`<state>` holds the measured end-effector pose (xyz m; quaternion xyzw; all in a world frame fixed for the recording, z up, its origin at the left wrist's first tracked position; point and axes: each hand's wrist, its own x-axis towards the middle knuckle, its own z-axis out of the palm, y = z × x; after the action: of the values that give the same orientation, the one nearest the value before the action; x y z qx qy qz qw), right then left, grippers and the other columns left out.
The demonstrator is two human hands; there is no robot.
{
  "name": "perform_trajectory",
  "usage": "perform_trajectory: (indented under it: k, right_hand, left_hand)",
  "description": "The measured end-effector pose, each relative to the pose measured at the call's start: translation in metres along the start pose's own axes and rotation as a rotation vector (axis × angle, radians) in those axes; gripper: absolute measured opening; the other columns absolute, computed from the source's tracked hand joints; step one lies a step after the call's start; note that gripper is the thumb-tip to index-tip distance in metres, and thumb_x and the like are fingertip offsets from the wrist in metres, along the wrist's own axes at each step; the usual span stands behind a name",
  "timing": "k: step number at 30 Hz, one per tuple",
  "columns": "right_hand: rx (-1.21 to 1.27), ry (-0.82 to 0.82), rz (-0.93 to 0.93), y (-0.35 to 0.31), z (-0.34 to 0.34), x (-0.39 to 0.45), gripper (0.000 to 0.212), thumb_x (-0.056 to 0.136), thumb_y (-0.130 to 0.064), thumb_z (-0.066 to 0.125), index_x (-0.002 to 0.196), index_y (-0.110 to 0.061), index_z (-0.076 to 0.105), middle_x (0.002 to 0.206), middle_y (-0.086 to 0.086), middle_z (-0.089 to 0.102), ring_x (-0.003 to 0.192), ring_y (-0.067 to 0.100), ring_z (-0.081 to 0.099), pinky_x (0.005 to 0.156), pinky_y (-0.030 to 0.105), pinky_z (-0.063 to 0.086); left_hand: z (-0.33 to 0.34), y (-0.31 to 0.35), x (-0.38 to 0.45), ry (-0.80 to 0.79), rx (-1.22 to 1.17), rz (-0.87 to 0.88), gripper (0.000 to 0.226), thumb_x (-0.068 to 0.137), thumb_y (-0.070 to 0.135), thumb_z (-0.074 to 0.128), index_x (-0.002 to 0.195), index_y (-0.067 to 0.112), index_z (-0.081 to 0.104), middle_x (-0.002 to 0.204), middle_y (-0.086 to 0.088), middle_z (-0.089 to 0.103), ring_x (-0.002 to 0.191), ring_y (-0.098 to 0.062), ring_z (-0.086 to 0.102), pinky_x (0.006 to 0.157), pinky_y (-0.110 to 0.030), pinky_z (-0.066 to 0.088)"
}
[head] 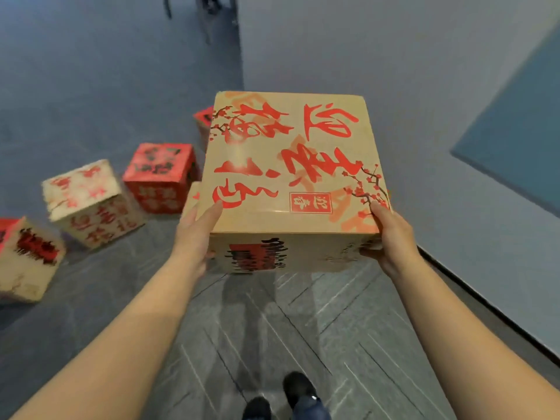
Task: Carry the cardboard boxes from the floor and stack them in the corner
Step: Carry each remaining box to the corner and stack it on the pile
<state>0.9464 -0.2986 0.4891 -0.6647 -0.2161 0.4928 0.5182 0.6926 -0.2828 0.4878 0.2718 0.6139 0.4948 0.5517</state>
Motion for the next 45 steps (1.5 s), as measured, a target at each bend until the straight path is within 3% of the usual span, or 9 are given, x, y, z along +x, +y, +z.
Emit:
perform_trajectory:
  k: [5, 9, 14, 17, 25, 32, 37, 39, 45]
  right_hand:
    - [0.155, 0.240, -0.003, -0.004, -0.091, -0.038, 0.012, 0.092, -0.028, 0.053, 0.081, -0.026, 0.055, 0.084, -0.002, 0.063, 0.075, 0.014, 0.057, 0.077, 0.038, 0.046]
    - [0.282, 0.398, -0.041, -0.005, -0.166, -0.074, 0.008, 0.092, -0.028, 0.052, 0.087, -0.024, 0.057, 0.087, 0.001, 0.065, 0.076, 0.016, 0.060, 0.070, 0.034, 0.048]
    - [0.389, 0.589, -0.079, -0.002, -0.258, -0.130, 0.008, 0.092, -0.027, 0.054, 0.086, -0.024, 0.058, 0.087, 0.000, 0.066, 0.077, 0.016, 0.061, 0.072, 0.033, 0.049]
    - [0.426, 0.728, -0.116, 0.000, -0.321, -0.176, 0.011, 0.093, -0.027, 0.053, 0.082, -0.024, 0.056, 0.083, -0.001, 0.064, 0.074, 0.014, 0.059, 0.070, 0.032, 0.047]
    - [0.528, 1.072, -0.201, 0.029, -0.471, -0.297, 0.015, 0.091, -0.025, 0.054, 0.104, -0.017, 0.056, 0.081, -0.001, 0.063, 0.071, 0.014, 0.058, 0.074, 0.036, 0.048]
    - [0.571, 1.352, -0.218, 0.057, -0.564, -0.396, 0.012, 0.091, -0.027, 0.054, 0.098, -0.018, 0.058, 0.079, -0.001, 0.062, 0.070, 0.014, 0.058, 0.068, 0.034, 0.048]
    - [0.620, 1.524, -0.221, 0.080, -0.625, -0.440, 0.008, 0.091, -0.027, 0.054, 0.088, -0.021, 0.058, 0.078, -0.002, 0.063, 0.068, 0.012, 0.058, 0.071, 0.035, 0.048]
    - [0.652, 1.581, -0.227, 0.087, -0.652, -0.449, 0.010, 0.091, -0.027, 0.055, 0.082, -0.024, 0.057, 0.078, -0.002, 0.063, 0.068, 0.013, 0.058, 0.070, 0.034, 0.048]
    - [0.728, 1.720, -0.214, 0.093, -0.754, -0.454, 0.010, 0.091, -0.030, 0.055, 0.082, -0.026, 0.057, 0.083, -0.001, 0.064, 0.080, 0.018, 0.059, 0.094, 0.051, 0.044]
  left_hand:
    - [0.074, -0.005, -0.025, -0.267, 0.125, 0.015, 0.024, 0.092, 0.026, 0.052, 0.116, 0.021, 0.057, 0.091, 0.006, 0.065, 0.077, -0.011, 0.060, 0.065, -0.029, 0.046]
    - [0.140, -0.015, -0.063, -0.475, 0.189, 0.014, 0.023, 0.091, 0.029, 0.054, 0.113, 0.026, 0.059, 0.096, 0.003, 0.067, 0.077, -0.013, 0.059, 0.061, -0.026, 0.041]
    - [0.217, -0.032, -0.134, -0.665, 0.286, -0.009, 0.010, 0.092, 0.029, 0.052, 0.083, 0.028, 0.057, 0.075, 0.010, 0.067, 0.070, -0.010, 0.055, 0.067, -0.028, 0.041]
    - [0.267, -0.050, -0.195, -0.810, 0.339, -0.015, 0.007, 0.092, 0.031, 0.053, 0.087, 0.027, 0.056, 0.089, 0.005, 0.065, 0.075, -0.014, 0.055, 0.078, -0.033, 0.044]
    - [0.368, -0.116, -0.369, -1.150, 0.443, -0.034, 0.014, 0.094, 0.033, 0.049, 0.106, 0.025, 0.049, 0.083, 0.011, 0.055, 0.073, -0.009, 0.048, 0.066, -0.026, 0.037]
    - [0.440, -0.175, -0.501, -1.406, 0.556, -0.073, 0.020, 0.092, 0.036, 0.051, 0.110, 0.027, 0.051, 0.089, 0.009, 0.057, 0.079, -0.013, 0.052, 0.092, -0.046, 0.044]
    - [0.482, -0.220, -0.589, -1.598, 0.602, -0.104, 0.017, 0.093, 0.033, 0.050, 0.108, 0.026, 0.051, 0.085, 0.010, 0.057, 0.075, -0.010, 0.051, 0.072, -0.033, 0.044]
    - [0.505, -0.238, -0.619, -1.654, 0.637, -0.108, 0.016, 0.093, 0.033, 0.050, 0.108, 0.026, 0.051, 0.085, 0.011, 0.056, 0.076, -0.010, 0.050, 0.078, -0.037, 0.044]
    - [0.606, -0.287, -0.710, -1.802, 0.729, -0.097, 0.020, 0.093, 0.035, 0.050, 0.111, 0.024, 0.050, 0.086, 0.009, 0.055, 0.075, -0.012, 0.049, 0.078, -0.037, 0.041]
